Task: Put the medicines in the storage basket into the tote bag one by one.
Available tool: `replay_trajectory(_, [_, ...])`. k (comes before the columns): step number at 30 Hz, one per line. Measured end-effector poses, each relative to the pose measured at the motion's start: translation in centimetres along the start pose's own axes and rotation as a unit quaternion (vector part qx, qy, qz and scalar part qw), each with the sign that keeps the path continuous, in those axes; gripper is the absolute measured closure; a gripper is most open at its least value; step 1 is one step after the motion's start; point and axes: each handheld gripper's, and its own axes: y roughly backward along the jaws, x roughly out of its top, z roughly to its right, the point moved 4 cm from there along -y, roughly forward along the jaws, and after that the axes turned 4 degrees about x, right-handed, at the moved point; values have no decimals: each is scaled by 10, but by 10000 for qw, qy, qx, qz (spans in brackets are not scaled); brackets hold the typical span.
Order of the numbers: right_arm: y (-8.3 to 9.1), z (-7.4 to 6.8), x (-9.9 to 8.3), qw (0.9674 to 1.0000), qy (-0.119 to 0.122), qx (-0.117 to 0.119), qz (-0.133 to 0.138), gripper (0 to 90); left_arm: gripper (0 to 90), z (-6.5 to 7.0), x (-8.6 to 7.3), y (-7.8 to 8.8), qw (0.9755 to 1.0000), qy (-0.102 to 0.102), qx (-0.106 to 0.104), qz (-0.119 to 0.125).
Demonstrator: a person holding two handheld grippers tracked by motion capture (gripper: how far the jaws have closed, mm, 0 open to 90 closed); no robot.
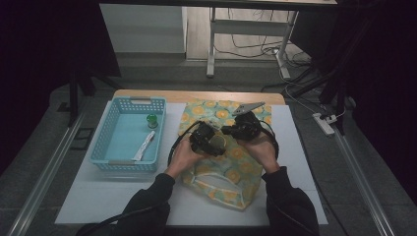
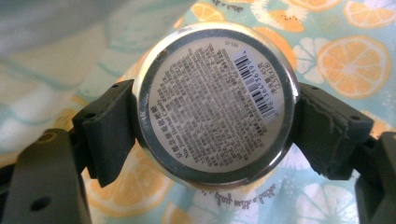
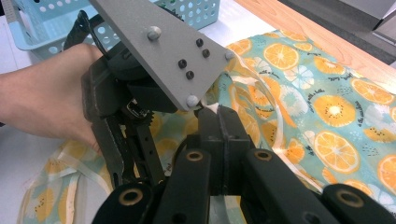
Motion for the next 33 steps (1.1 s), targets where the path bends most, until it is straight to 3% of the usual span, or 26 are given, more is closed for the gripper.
replay_trajectory(2, [0,0,0,10000,0,0,10,900,161,0,1,3,10000,45,-41,71])
replay_trajectory(5, [1,1,0,10000,-3,-1,25,900,160,0,2,7,9999,31,59,75])
replay_trajectory(13, [2,0,1,10000,2,2,35,900,127,5,-3,18,10000,11,-47,56])
replay_trajectory(20, [3,0,1,10000,-3,8,53,900,47,13,-4,28,9992,74,-365,111])
replay_trajectory(26, [4,-1,1,10000,14,19,40,900,7,15,-9,37,9990,91,-420,133])
replay_trajectory(31, [3,-1,1,10000,52,36,39,900,0,14,-14,45,9975,170,-661,180])
replay_trajectory(33, [3,-1,1,10000,58,33,35,900,0,13,-17,49,9974,184,-659,233])
